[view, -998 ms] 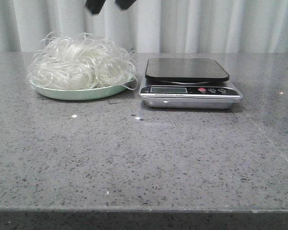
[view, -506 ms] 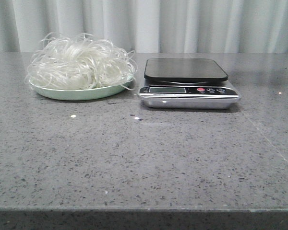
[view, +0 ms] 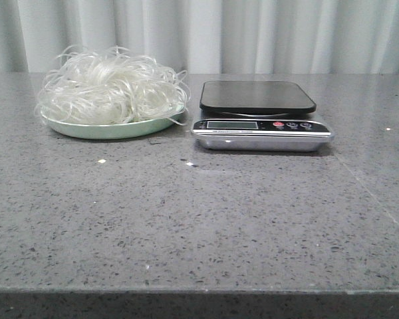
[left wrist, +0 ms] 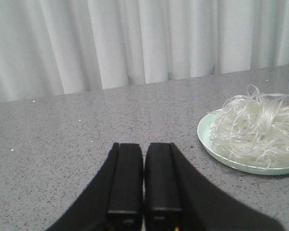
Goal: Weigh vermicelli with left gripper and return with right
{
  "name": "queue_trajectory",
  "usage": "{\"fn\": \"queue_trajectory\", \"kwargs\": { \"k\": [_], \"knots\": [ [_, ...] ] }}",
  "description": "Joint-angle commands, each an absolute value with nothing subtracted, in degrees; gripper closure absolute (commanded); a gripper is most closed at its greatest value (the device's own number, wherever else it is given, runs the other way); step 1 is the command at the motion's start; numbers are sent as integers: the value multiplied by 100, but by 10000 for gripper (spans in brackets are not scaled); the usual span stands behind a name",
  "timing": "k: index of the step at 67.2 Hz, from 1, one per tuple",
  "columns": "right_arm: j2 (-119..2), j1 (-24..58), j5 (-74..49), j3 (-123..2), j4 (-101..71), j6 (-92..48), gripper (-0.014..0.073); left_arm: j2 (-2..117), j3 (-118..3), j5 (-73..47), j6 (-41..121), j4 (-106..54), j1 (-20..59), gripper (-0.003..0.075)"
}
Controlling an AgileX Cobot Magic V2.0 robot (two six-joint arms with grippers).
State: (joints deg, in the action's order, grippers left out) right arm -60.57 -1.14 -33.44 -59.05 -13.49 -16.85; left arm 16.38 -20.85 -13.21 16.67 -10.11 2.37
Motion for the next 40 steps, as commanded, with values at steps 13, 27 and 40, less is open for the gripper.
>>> {"fn": "queue_trajectory", "kwargs": {
  "k": [13,27,40],
  "knots": [
    [-3472,-149,-1457,-3354,-1439,-1667,442,1678,-2240,-915,1605,-1043,222,584],
    [-1796,-154,-916,-2024,-1439,-1667,442,1678,-2240,-915,1605,-1043,222,584],
    [-930,-154,-368,-1428,-1439,-1667,442,1678,-2240,-896,1605,-1043,222,584]
  ]
}}
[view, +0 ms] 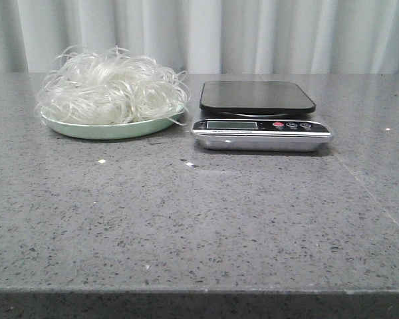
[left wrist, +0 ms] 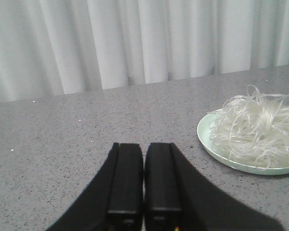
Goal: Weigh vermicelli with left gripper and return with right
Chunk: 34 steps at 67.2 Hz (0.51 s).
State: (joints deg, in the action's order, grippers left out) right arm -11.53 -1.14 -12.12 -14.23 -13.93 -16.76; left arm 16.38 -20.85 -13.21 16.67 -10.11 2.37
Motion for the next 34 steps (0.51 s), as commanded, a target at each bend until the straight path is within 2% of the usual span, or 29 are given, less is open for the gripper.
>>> {"fn": "queue_trajectory", "kwargs": {
  "k": [1,34],
  "knots": [
    [-890,-154,-298,-1404,-1439,-1667,442,1678,-2240,-896,1605,-1043,222,584],
    [-865,-154,-63,-1369,-1439,-1667,442,1678,-2240,-896,1605,-1043,222,584]
  ]
}}
